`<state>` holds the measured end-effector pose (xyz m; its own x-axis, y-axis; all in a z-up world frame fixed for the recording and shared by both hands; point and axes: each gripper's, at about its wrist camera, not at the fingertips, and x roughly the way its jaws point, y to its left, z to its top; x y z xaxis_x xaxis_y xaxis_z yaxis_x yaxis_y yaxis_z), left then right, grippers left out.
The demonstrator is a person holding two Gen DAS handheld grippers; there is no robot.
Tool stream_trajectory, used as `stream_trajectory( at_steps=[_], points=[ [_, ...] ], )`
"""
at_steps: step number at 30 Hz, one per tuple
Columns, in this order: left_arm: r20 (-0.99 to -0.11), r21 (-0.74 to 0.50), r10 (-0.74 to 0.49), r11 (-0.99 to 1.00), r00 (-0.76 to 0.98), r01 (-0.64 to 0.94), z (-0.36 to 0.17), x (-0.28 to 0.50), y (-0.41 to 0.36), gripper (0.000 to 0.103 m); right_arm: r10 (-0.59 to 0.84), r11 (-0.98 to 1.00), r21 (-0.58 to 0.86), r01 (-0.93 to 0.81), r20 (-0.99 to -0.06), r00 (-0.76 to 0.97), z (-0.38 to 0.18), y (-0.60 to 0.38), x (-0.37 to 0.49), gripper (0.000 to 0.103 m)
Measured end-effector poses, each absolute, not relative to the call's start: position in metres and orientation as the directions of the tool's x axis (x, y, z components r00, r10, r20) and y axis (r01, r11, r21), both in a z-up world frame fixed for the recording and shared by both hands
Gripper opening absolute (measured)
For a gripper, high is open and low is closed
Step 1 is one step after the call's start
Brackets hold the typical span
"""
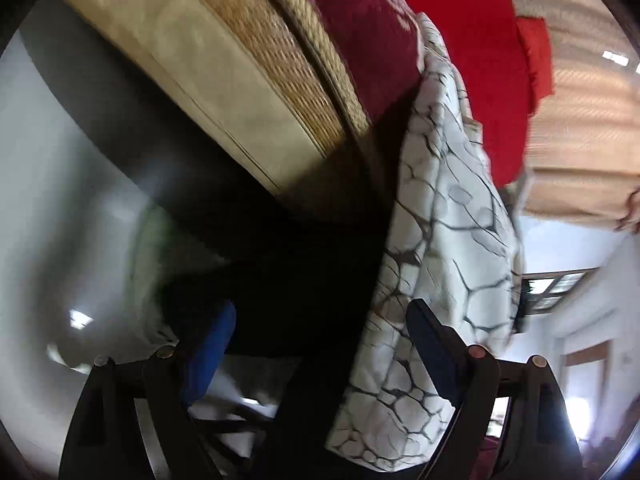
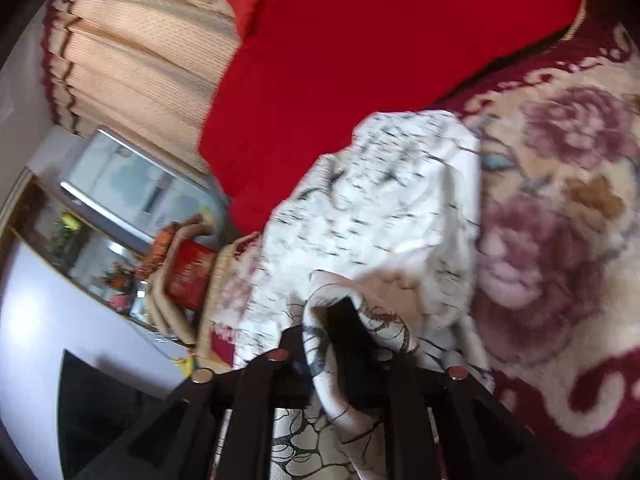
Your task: Fold large clothes
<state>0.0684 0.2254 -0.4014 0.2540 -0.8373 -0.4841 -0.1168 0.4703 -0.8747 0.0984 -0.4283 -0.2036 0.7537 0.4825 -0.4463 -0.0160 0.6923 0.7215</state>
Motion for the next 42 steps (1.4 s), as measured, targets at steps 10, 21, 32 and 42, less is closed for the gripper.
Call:
stream_trajectory(
  at_steps=[10, 21, 32, 42],
  points=[
    [-0.294, -0.947, -0.928, 0.315, 0.228, 0.060, -0.364, 0.069, 0.195, 0.086, 0.466, 0.764, 0.645, 0.009, -0.561, 0.684, -0.213, -0.406, 0.073, 0.072],
    [-0.391, -0.871, -0.889, 0.441, 0.237, 0.217, -0.299, 0.079, 0.181, 0.009, 0.550, 0.816, 0.567, -0.111, -0.704, 0.450, -0.234, -0.350, 0.071, 0.011],
    [-0.329, -0.774, -0.889, 0.447, 0.318, 0.449, -0.182, 0.131, 0.150, 0.008, 0.617, 0.727, 0.625, -0.285, -0.412, 0.671, -0.142, -0.371, 0.092, 0.010],
    [-0.338, -0.757, -0.803, 0.542, 0.491, 0.366, -0.117, 0.322, 0.151, 0.008, 0.354, 0.453, 0.892, 0.010, -0.190, 0.916, -0.138, -0.529, 0.189, 0.010]
  ],
)
